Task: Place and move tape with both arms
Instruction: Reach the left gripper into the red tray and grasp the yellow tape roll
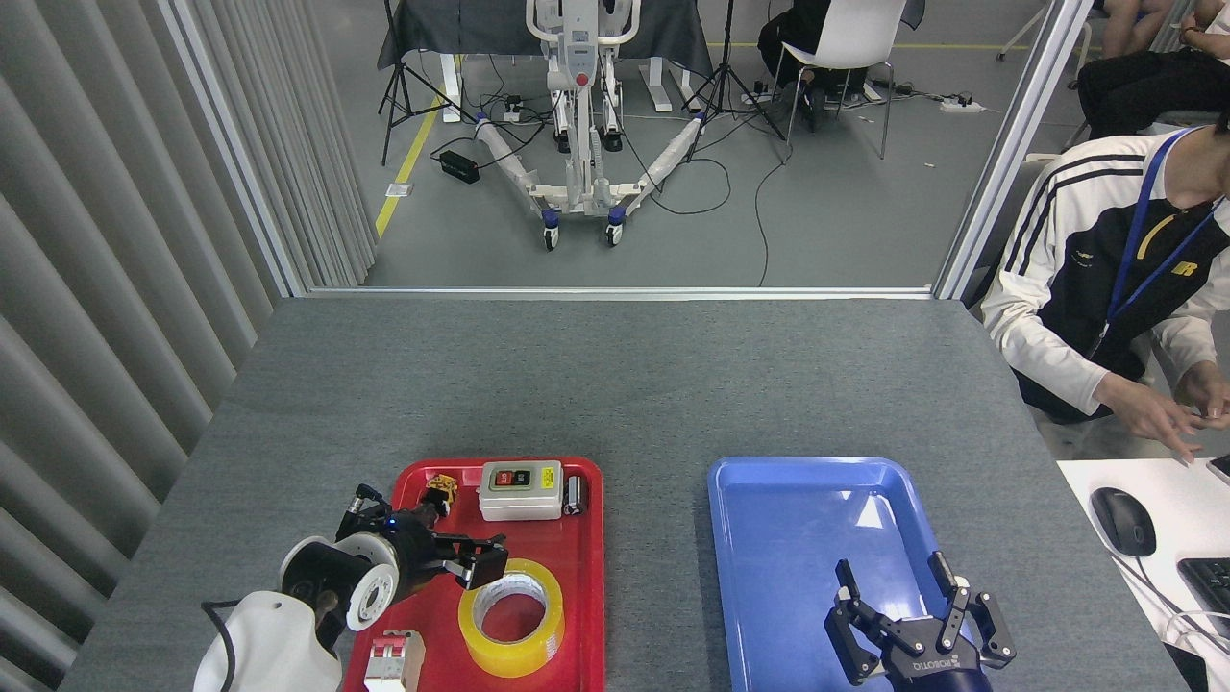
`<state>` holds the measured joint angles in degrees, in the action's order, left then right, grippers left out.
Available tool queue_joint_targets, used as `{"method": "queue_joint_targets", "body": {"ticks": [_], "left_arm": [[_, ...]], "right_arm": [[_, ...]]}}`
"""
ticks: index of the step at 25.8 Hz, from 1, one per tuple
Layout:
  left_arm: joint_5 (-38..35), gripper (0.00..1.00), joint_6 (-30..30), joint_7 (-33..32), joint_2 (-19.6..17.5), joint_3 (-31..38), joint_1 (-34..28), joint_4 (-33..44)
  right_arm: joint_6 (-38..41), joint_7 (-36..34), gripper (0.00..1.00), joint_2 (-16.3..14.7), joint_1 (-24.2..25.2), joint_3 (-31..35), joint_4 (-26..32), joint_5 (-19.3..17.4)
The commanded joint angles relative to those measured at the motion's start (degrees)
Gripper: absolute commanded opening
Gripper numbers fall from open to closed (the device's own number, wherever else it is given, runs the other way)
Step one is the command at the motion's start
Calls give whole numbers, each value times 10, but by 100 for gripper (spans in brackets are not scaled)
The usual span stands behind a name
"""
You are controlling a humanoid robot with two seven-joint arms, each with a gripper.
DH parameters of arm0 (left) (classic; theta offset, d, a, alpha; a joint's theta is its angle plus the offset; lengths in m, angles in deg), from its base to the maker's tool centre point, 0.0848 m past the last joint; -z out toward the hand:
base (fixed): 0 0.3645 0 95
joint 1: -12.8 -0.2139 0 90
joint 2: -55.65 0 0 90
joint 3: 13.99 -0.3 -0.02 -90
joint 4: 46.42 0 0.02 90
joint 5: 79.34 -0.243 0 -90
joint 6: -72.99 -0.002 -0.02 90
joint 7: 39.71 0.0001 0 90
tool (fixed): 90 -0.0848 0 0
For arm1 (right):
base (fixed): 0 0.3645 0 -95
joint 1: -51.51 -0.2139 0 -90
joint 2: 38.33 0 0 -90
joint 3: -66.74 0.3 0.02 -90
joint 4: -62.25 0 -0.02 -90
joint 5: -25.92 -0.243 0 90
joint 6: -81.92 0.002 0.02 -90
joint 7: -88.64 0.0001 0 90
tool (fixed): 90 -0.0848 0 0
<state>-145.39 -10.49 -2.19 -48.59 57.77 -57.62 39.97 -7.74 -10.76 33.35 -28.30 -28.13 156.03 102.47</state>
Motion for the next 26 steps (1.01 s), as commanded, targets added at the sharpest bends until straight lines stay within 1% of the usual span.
{"method": "queue_joint_targets", "body": {"ticks": [1, 3, 7, 11, 22, 23, 24, 25, 26], "left_arm": [[3, 100, 32, -42, -1, -7, 12, -4], [3, 100, 32, -55, -1, -10, 12, -4], [3, 100, 32, -57, 1, -23, 12, -5], [3, 100, 32, -58, 4, -23, 18, -47], [-3, 98, 39, -59, 5, -44, 28, -76], [-4, 93, 39, -60, 6, -47, 28, -83], [-4, 84, 39, -60, 6, -55, 29, -91], [-4, 79, 39, -60, 6, -59, 29, -97], [-4, 77, 39, -60, 7, -59, 29, -102]], "right_arm": [[-1, 0, 100, 0, 0, -1, -1, 0], [-1, 0, 100, 0, 1, -1, -2, 0], [-1, 0, 100, -1, 1, -2, -2, 0], [-2, 0, 100, 0, 4, -3, -2, 0], [-5, 2, 100, 0, 8, -2, -2, 0], [-5, 2, 100, 0, 8, -3, -2, 0], [-5, 2, 100, 0, 8, -3, -2, 0], [-5, 1, 100, 0, 8, -3, -2, 0], [-5, 2, 100, 0, 8, -3, -2, 0]]}}
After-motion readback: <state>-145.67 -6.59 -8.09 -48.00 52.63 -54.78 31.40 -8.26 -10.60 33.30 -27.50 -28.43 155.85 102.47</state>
